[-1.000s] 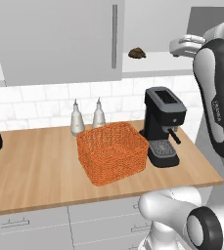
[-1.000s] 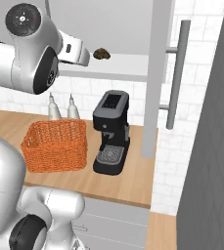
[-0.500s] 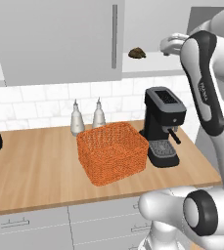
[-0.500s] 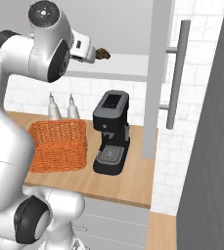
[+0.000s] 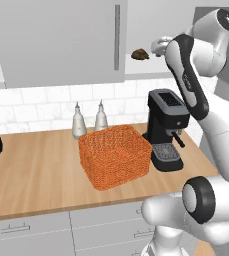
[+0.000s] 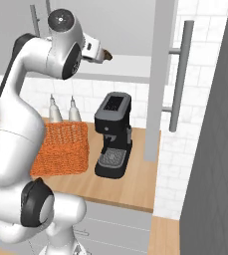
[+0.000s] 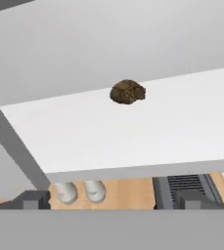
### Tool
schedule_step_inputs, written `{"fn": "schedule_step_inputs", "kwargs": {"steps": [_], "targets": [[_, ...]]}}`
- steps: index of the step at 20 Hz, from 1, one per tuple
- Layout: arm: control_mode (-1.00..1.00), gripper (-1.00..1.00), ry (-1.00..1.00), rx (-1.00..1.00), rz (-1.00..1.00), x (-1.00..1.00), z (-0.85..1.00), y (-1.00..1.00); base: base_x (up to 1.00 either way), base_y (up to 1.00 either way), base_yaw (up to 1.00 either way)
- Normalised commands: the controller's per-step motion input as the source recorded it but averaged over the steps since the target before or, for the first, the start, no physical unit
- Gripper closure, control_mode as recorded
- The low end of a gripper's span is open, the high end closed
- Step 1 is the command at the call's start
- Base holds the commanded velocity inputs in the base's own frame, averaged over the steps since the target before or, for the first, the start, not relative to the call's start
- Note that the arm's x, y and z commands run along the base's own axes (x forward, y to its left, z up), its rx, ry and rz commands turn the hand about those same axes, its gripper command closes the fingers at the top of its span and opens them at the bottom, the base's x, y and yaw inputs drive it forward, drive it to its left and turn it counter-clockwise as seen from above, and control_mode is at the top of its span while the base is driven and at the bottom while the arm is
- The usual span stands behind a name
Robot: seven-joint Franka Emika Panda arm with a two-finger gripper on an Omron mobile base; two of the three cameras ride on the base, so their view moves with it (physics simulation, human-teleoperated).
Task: Open the cabinet, pick up the bread from the cabinet and place it in the basket. Then move the basket to the dining counter.
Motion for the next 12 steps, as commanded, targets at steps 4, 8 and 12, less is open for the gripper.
{"fn": "schedule_step_inputs", "kwargs": {"steps": [4,8,12], "targets": [[-1.0,-1.0,0.0,0.0,0.0,0.66,-0.01,0.0,0.0,0.0,0.0],[-1.0,-1.0,0.01,0.0,0.0,0.52,0.0,0.0,0.0,0.0,0.0],[-1.0,-1.0,0.0,0.0,0.0,0.47,-0.05,0.0,0.0,0.0,0.0]]}}
